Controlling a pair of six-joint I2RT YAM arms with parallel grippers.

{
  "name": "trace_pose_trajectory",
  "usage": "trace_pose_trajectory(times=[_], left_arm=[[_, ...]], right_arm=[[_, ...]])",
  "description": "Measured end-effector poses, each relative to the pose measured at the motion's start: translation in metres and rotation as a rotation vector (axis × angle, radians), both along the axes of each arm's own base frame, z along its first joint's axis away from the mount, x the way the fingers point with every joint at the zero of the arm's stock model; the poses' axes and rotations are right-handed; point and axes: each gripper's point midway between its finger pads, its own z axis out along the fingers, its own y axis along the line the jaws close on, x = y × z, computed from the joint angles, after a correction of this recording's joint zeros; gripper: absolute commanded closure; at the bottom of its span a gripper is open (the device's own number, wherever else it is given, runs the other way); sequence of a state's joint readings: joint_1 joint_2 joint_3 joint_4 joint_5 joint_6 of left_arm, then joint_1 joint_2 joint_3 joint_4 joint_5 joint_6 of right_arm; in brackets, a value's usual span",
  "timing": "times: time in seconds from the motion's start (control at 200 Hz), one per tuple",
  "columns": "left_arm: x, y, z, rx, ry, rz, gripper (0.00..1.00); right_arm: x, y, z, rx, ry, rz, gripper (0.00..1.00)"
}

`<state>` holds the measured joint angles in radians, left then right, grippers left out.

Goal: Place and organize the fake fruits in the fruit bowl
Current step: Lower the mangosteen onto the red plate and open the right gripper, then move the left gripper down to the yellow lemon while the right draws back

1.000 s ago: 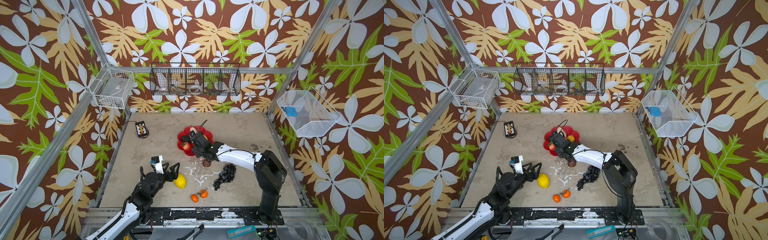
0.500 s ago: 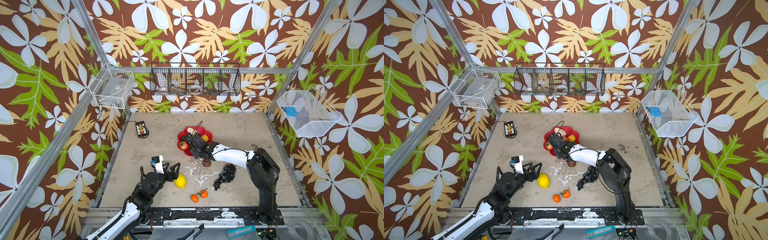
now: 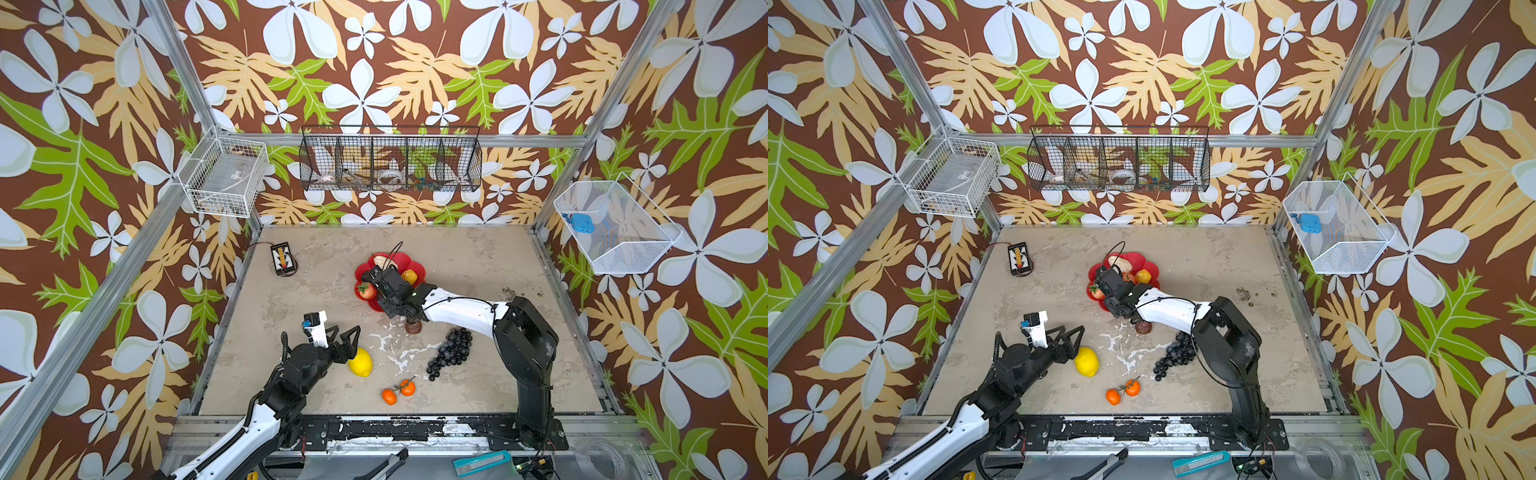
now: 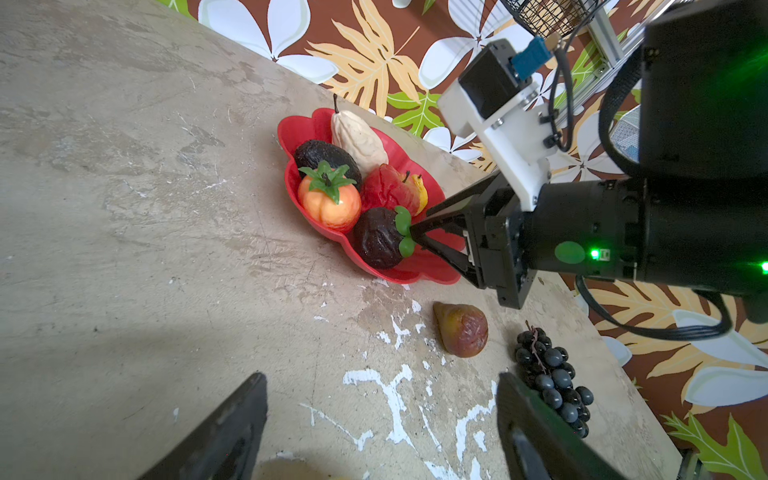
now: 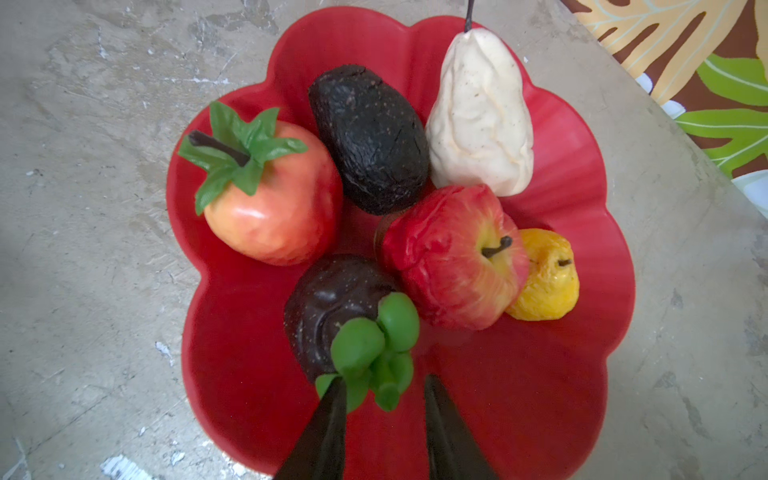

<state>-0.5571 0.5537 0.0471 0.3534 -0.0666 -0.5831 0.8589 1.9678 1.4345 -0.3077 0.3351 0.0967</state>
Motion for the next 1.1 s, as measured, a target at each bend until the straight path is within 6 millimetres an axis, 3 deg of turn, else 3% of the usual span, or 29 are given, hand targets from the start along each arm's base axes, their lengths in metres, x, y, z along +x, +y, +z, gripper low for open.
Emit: trace_pose_trajectory(times=[0.28,0.485,0.616,0.716,0.741,0.761,0.951,1.096], left_arm=[[0.0,0.0,0.0,0.0,0.0,0.0,0.14],[0.0,0.0,-0.003,0.008,0.011,0.001,0.14],[0.002,-0.001,-0.004,0.022,0.018,0.002,0.15],[0.004,-0.002,-0.006,0.033,0.044,0.003,0.15],[0.005,-0.002,-0.005,0.033,0.058,0.004,0.03],[0.006,-0.003,-0.004,0.03,0.064,0.005,0.0],[0.008,-0.009,0.008,0.023,0.176,0.002,0.0],[-0.001,-0.007,-0.005,0.052,0.279,0.013,0.0]], right_arm=[[-0.002,0.004,0.008,0.03,0.005,0.011,0.55],[-0.006,0.002,0.035,0.078,-0.02,-0.002,0.48],[-0.024,-0.007,0.06,0.123,-0.039,-0.008,0.45],[-0.047,-0.023,0.072,0.161,-0.042,-0.017,0.42],[-0.053,-0.029,0.075,0.175,-0.042,-0.023,0.42],[-0.059,-0.034,0.076,0.181,-0.041,-0.027,0.41],[-0.104,-0.091,0.078,0.28,-0.039,-0.094,0.3],[-0.131,-0.117,0.067,0.351,-0.02,-0.114,0.24]])
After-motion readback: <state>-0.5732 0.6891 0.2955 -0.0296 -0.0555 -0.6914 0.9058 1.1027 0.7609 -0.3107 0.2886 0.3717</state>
